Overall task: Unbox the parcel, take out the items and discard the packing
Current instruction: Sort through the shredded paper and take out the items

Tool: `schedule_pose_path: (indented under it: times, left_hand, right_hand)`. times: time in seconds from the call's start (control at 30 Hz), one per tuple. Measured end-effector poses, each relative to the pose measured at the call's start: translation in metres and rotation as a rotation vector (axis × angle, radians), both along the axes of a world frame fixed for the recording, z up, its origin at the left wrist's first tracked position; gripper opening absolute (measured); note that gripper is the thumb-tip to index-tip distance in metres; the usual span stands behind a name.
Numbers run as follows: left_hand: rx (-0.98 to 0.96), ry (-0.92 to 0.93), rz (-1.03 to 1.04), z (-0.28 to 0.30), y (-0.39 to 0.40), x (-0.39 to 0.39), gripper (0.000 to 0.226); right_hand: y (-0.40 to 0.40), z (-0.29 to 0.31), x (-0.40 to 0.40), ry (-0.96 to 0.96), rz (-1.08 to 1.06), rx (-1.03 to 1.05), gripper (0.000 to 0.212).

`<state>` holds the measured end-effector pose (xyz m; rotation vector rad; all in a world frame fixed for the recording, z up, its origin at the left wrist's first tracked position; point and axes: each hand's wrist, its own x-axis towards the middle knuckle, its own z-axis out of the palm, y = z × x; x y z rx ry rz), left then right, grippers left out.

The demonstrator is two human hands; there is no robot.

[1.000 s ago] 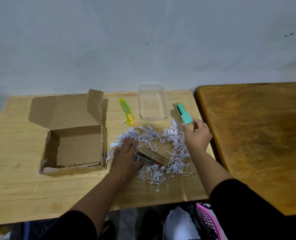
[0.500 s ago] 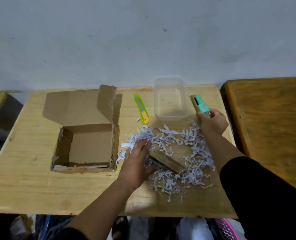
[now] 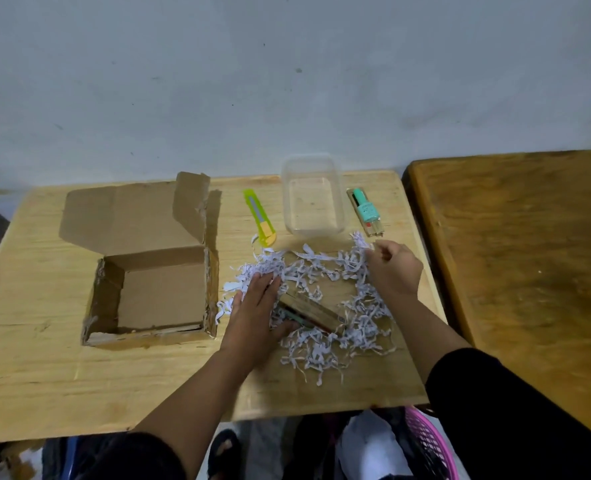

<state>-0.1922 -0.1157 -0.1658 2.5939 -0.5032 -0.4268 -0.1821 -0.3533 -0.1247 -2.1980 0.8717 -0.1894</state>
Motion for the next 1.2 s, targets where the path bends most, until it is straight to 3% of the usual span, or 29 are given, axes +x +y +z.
schedule_pose_path:
  times: [0.13, 0.2, 0.3, 0.5, 0.63, 0.97, 1.2]
  left_hand:
    - [0.006, -0.008, -0.024, 0.0, -0.001, 0.0, 0.101]
    - [0.014, 0.005, -0.026, 0.0, -0.001, 0.001, 0.095]
    - [0.033, 0.019, -0.02, 0.001, -0.002, 0.001, 0.082]
    - [0.013, 0.004, -0.01, 0.0, -0.002, 0.0, 0.08]
    - [0.003, 0.015, -0.019, -0.002, 0.0, 0.0, 0.081]
    - [-0.016, 0.008, 0.0, -0.002, -0.001, -0.001, 0.082]
    - [-0.029, 0.011, 0.0, 0.001, 0.0, -0.003, 0.082]
  right_hand:
    - [0.013, 0.006, -0.023, 0.107, 0.385, -0.146, 0.024]
    - [0.019, 0.008, -0.033, 0.092, 0.456, -0.18, 0.022]
    - [0.029, 0.01, -0.047, 0.053, 0.445, -0.194, 0.022]
    - [0.047, 0.01, -0.066, -0.071, 0.487, -0.312, 0.036]
    - [0.059, 0.009, -0.075, 0.003, 0.593, -0.222, 0.051]
    - [0.063, -0.002, -0.085, 0.134, 0.471, -0.254, 0.037]
    - [0.065, 0.014, -0.072, 0.085, 0.445, -0.201, 0.032]
